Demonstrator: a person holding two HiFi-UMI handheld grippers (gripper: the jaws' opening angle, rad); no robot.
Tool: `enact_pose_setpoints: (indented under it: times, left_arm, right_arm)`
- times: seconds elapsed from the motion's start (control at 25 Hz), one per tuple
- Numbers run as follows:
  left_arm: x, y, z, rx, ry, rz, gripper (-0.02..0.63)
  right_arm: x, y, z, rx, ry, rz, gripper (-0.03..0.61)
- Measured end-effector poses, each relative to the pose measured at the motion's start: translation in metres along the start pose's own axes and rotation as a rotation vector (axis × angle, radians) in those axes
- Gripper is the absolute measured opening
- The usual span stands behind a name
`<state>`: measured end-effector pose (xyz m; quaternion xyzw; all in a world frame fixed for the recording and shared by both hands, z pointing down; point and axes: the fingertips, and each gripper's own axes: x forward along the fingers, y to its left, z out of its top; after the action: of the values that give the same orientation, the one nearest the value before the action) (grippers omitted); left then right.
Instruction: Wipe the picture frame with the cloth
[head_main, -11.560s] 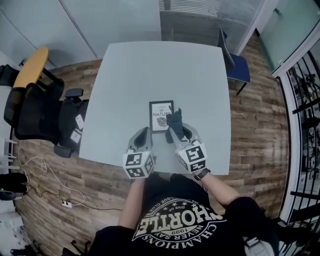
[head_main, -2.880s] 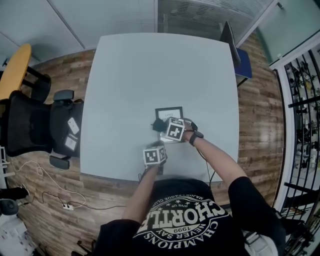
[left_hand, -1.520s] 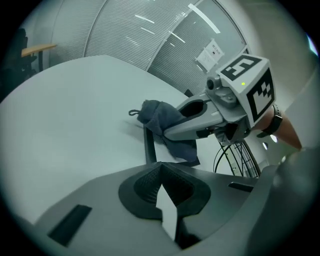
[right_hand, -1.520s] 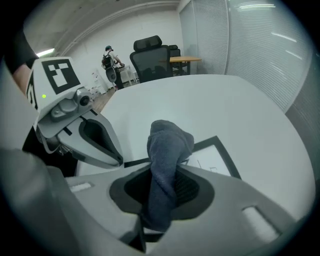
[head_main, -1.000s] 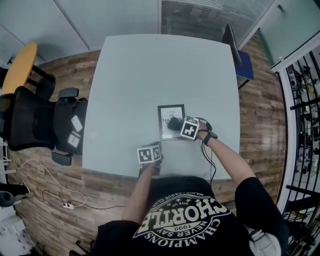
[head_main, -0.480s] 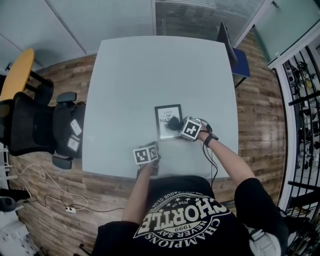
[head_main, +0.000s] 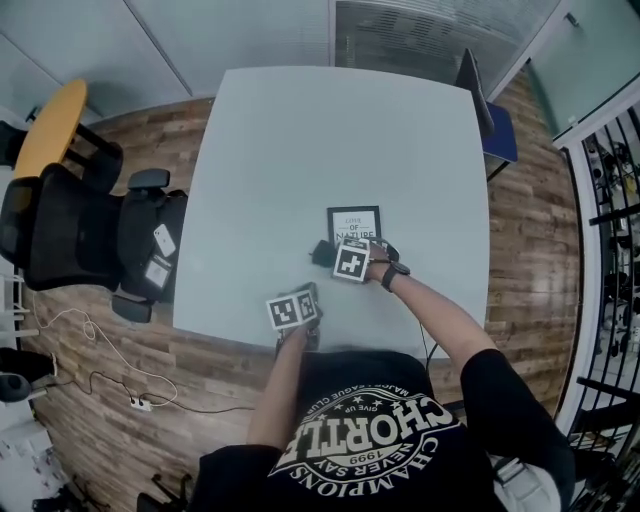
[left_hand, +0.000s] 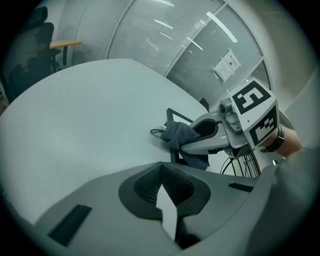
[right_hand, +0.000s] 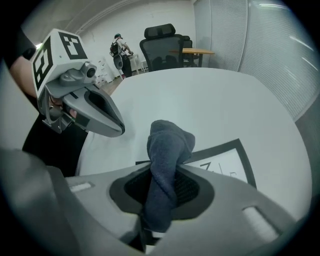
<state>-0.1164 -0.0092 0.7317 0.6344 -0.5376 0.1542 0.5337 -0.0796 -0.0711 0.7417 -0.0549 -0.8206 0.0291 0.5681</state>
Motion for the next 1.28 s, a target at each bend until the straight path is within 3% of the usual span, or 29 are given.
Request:
enact_pose_setpoints:
  times: [0.24, 0.76, 0.96, 1.12, 1.28]
  left_arm:
    - [-0.001, 0.000, -0.002, 0.006, 0.002, -0.009, 0.002]
    - [0.013, -0.026, 0.000, 0.075, 0.033, -0.043, 0.002]
    - [0.013, -0.030, 0.001, 0.079, 0.030, -0.043, 0.003]
    - [0.009, -0.023, 0.000, 0.066, 0.027, -0.032, 0.002]
    - [0.004, -0.014, -0.002, 0.044, 0.018, -0.019, 0.002]
  right_arm:
    - [-0.007, -0.006, -0.032, 0.050, 0.034, -0.016, 0.084]
    - [-0.045, -0.012, -0.128, 0.265, 0.056, -0.093, 0.084]
    - [-0.051, -0.010, -0.115, 0.237, 0.011, -0.090, 0.084]
    - [-0.051, 0.000, -0.069, 0.188, -0.069, -0.060, 0.084]
    - [-0.031, 0.013, -0.031, 0.107, -0.069, -0.016, 0.084]
